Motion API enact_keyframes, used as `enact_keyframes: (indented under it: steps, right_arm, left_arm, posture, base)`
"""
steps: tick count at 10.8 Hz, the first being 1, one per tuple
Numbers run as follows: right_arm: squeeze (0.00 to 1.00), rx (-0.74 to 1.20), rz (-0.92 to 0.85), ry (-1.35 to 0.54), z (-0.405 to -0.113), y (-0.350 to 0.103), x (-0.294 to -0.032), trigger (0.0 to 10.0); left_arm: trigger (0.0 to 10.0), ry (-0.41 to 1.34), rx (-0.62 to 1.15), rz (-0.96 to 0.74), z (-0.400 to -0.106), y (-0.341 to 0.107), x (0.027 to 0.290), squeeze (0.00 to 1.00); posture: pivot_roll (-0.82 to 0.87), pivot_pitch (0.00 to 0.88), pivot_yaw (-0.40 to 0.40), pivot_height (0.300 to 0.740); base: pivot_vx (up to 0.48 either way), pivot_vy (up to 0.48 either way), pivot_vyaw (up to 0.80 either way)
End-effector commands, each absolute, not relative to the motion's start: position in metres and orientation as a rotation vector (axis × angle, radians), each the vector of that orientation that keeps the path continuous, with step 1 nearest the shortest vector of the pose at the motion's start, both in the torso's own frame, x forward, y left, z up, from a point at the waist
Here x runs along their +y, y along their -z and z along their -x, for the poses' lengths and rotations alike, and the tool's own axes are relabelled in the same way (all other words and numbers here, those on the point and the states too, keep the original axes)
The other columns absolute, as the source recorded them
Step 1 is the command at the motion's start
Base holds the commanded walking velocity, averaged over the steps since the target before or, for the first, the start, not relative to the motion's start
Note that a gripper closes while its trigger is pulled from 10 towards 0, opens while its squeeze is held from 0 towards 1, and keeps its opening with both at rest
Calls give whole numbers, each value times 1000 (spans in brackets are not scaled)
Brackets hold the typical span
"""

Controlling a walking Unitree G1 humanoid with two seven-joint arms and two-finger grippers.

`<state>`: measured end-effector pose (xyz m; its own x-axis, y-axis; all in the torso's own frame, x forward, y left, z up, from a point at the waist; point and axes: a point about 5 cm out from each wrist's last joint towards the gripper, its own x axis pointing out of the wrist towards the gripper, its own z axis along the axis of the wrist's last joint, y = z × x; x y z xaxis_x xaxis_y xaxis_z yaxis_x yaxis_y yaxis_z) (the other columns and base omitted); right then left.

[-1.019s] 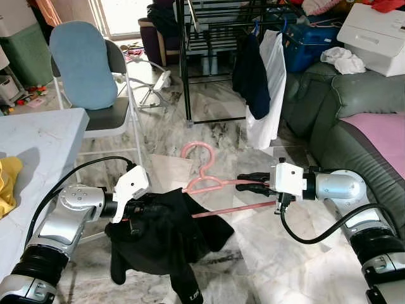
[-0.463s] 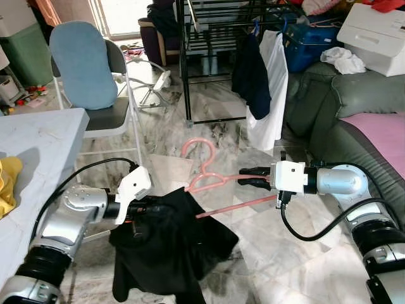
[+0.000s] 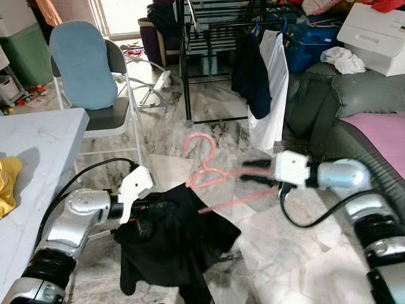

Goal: Hang hanger

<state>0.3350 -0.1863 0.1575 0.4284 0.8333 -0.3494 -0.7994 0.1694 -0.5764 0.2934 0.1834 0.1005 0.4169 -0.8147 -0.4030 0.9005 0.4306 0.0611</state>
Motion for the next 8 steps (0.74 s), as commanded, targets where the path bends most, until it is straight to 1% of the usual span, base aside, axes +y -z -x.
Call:
enact_keyframes:
  steps: [1, 5, 6, 7, 8]
  right_arm:
    - [1000, -30, 774, -1135, -338, -165, -196, 10000]
    - [1000, 15, 798, -1108, -343, -176, -206, 10000]
    - [1000, -40, 728, -1031, -349, -186, -206, 10000]
    - [1000, -90, 673, -967, -350, -185, -203, 10000]
    - [1000, -139, 625, -872, -354, -188, -203, 10000]
  left_arm:
    - [0, 1017, 313, -282, -295, -104, 198, 0]
    - [0, 906, 305, -299, -297, -95, 210, 0]
    - [0, 802, 245, -324, -305, -100, 215, 0]
    - [0, 659, 158, -284, -317, -110, 218, 0]
    - [0, 595, 113, -268, -322, -114, 215, 0]
  posture:
    - [-57, 0, 51, 740]
    - [-57, 0, 41, 740]
    - [-53, 0, 38, 740]
    - [-46, 0, 40, 740]
    - [-46, 0, 44, 740]
  base:
    - [0, 0, 0]
    - [0, 0, 0]
    - [0, 0, 0]
    - [0, 0, 0]
    - [0, 0, 0]
